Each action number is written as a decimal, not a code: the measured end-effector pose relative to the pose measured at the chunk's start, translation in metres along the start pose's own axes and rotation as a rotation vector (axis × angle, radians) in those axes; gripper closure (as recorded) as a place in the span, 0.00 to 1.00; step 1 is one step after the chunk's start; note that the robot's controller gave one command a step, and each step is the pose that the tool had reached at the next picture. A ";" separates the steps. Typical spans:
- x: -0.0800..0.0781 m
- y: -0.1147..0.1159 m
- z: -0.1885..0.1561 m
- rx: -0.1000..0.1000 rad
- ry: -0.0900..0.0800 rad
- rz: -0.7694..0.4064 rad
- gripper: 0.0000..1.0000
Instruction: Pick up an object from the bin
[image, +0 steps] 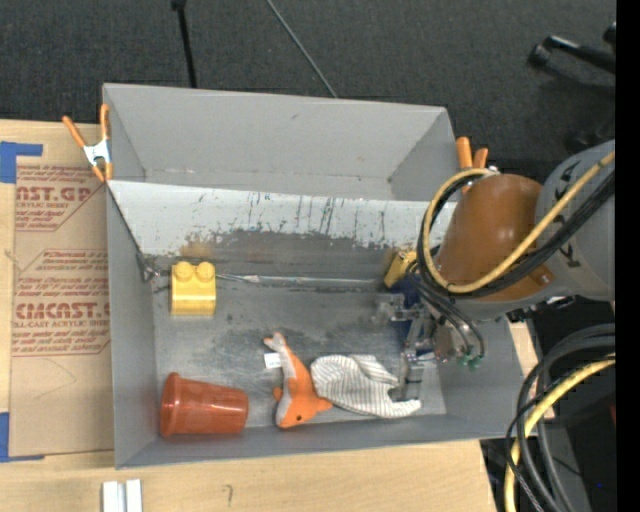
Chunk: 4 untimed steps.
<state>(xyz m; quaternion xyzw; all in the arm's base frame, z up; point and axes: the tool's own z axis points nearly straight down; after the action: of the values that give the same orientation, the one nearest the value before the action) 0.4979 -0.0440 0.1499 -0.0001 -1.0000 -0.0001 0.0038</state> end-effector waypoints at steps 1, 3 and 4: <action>-0.002 0.000 -0.004 0.001 -0.008 -0.001 0.00; 0.013 0.009 0.080 -0.001 -0.009 0.039 1.00; 0.013 0.009 0.080 0.000 -0.009 0.040 1.00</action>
Offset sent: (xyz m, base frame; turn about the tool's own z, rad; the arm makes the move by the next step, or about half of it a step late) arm -0.0024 0.0211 -0.0799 -0.0429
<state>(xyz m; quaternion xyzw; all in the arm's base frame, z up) 0.4848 -0.0351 0.0702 -0.0199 -0.9998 -0.0003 -0.0007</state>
